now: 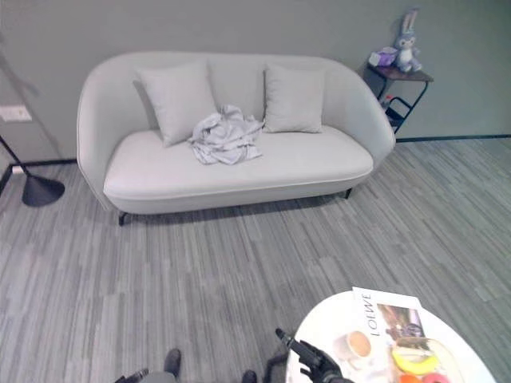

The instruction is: Hang the clothes on the sofa on the clothes rack.

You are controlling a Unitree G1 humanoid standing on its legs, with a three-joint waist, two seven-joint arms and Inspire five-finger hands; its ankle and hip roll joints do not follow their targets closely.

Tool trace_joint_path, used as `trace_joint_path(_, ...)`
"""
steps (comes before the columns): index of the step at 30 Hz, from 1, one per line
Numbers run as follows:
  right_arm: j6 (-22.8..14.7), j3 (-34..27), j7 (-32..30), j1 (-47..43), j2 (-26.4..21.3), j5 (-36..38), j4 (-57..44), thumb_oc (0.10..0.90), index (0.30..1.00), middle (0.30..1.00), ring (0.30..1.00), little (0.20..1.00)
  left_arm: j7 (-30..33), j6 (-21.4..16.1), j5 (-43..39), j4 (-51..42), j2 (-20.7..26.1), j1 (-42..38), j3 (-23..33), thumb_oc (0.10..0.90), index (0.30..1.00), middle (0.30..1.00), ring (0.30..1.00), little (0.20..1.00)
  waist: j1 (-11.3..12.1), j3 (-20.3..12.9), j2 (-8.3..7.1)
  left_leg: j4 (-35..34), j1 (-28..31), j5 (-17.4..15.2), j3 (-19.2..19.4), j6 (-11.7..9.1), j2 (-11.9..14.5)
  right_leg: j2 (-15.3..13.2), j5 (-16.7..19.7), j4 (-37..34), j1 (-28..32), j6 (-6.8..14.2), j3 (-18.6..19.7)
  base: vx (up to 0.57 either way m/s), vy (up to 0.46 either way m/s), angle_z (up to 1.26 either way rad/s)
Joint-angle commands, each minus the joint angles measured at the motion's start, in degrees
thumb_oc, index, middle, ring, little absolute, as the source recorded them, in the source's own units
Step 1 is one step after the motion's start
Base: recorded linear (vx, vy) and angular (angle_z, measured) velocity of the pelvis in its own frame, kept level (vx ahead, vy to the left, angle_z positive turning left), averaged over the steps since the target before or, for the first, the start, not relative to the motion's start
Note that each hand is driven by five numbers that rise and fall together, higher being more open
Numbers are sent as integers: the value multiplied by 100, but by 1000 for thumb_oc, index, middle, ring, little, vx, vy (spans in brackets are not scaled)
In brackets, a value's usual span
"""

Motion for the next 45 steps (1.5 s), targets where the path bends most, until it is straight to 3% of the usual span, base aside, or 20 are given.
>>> trace_joint_path(1,-102,3,68,-355,-28,211,-88,800,900,900,900,900,31,-115,241,1,197,-251,-63,800,900,900,900,900,56,73,-64,-117,375,-536,-160,165,-61,-65,-213,430,149,434,97,144,242,-19)
trace_joint_path(3,-96,15,65,-374,52,215,-142,800,900,900,900,900,71,-96,288,-62,240,-302,-104,800,900,900,900,900,46,139,9,-70,510,-657,-107,293,-130,-87,-301,1197,-145,409,254,105,227,-18)
trace_joint_path(4,-112,-4,31,-370,36,264,-281,800,900,900,900,900,63,-51,453,-151,233,-372,-258,800,900,900,900,900,-50,377,128,-40,811,-758,67,459,-181,-79,-41,2434,-648,356,279,136,264,-34)
trace_joint_path(7,-130,-9,14,-350,0,262,-385,800,900,900,900,900,46,-37,575,-176,231,-426,-398,800,900,900,900,900,-110,460,163,-69,970,-810,206,496,-189,-92,41,2874,-919,355,72,104,91,-45)
trace_joint_path(12,-134,-115,-44,-330,-65,441,-315,800,900,900,900,900,17,-56,592,-297,189,-551,-545,800,900,900,900,900,-254,477,220,-116,1192,-1006,369,399,-162,264,-28,1560,-958,393,-88,179,-58,-4)
trace_joint_path(15,-134,-158,-56,-388,12,524,-209,800,900,900,900,900,37,-80,570,-268,102,-634,-556,800,900,900,900,900,-276,535,175,-121,1414,-1177,488,266,-71,173,492,374,-1113,622,33,239,-140,-20)
trace_joint_path(21,-151,-209,-73,-332,-5,520,-164,800,900,900,900,900,40,-90,663,-182,15,-600,-592,800,900,900,900,900,-332,379,58,-121,1785,-1355,355,53,175,206,612,259,-961,627,60,417,-287,1)
trace_joint_path(22,-172,-195,-123,-370,-123,556,-110,800,900,900,900,900,79,-96,527,-186,-37,-562,-608,800,900,900,900,900,-366,280,113,-42,1775,-1149,272,-110,615,491,294,820,-1087,411,100,363,-380,55)
trace_joint_path(23,-172,-194,-123,-370,-124,556,-110,800,900,900,900,900,79,-96,527,-186,-38,-562,-607,800,900,900,900,900,-370,277,117,-46,1774,-1148,269,-113,620,494,285,832,-1093,408,96,555,-633,71)
trace_joint_path(24,-186,-157,-126,-404,-201,572,-177,800,900,900,900,900,80,-100,462,-164,-45,-553,-606,800,900,900,900,900,-388,233,166,183,1631,-857,173,-232,867,661,13,1050,-1061,245,-37,313,-416,41)
trace_joint_path(27,-233,-147,-170,-462,-241,556,-77,800,900,900,900,900,98,-96,309,-153,-54,-555,-548,800,900,900,900,900,-365,182,152,750,1372,-204,45,-368,1052,848,-110,968,-876,64,-116,246,-350,21)
trace_joint_path(32,-281,-85,-323,-378,-324,567,-352,800,900,900,900,900,113,-11,173,-404,-128,-455,-573,800,900,900,900,900,-207,390,-92,3590,216,767,32,-107,1476,1240,-381,337,112,-473,-130,303,-453,-12)
trace_joint_path(33,-281,-85,-323,-378,-324,567,-352,800,900,900,900,900,113,-11,173,-404,-128,-455,-573,800,900,900,900,900,-207,390,-92,3590,216,767,32,-107,1476,1240,-381,337,112,-473,-130,264,-346,-2)
trace_joint_path(34,-252,-43,-377,-376,-372,511,-351,800,900,900,900,900,93,-23,234,-460,-174,-479,-694,800,900,900,900,900,-125,537,-118,3992,-420,198,80,22,1175,1211,-417,244,301,-487,-60,89,-104,-7)
trace_joint_path(35,-252,-43,-377,-376,-372,511,-351,800,900,900,900,900,93,-23,234,-460,-174,-479,-694,800,900,900,900,900,-125,536,-118,3994,-422,197,79,22,1176,1212,-417,244,300,-487,-60,136,-113,-7)
trace_joint_path(36,-233,2,-345,-420,-395,501,-406,800,900,900,900,900,50,-50,214,-469,-195,-493,-745,800,900,900,900,900,-96,565,-143,3689,-1000,-190,104,83,549,1139,-364,138,325,-425,51,106,-2,-26)
trace_joint_path(38,-253,54,-308,-435,-383,493,-441,800,900,900,900,900,30,-67,174,-436,-210,-459,-736,800,900,900,900,900,-54,567,-121,2621,-1069,-390,218,112,111,1098,-384,111,332,-314,54,148,2,-19)
trace_joint_path(40,-263,86,-305,-444,-383,468,-453,800,900,900,900,900,14,-62,158,-433,-217,-427,-720,800,900,900,900,900,-34,537,-89,1994,-1067,-324,230,124,-63,1116,-409,95,366,-286,30,186,0,-38)
trace_joint_path(41,-287,144,-319,-495,-381,350,-488,800,900,900,900,900,11,-66,197,-404,-216,-384,-646,800,900,900,900,900,31,508,61,802,-1126,228,265,-14,-263,1314,-505,85,492,-291,31,228,-3,-60)
trace_joint_path(45,-244,265,-298,-629,-401,106,-624,800,900,900,900,900,-47,-25,253,-228,-158,-284,-456,800,900,900,900,900,151,459,143,166,-995,381,505,-55,-237,1505,-733,124,753,-321,117,307,-3,-31)
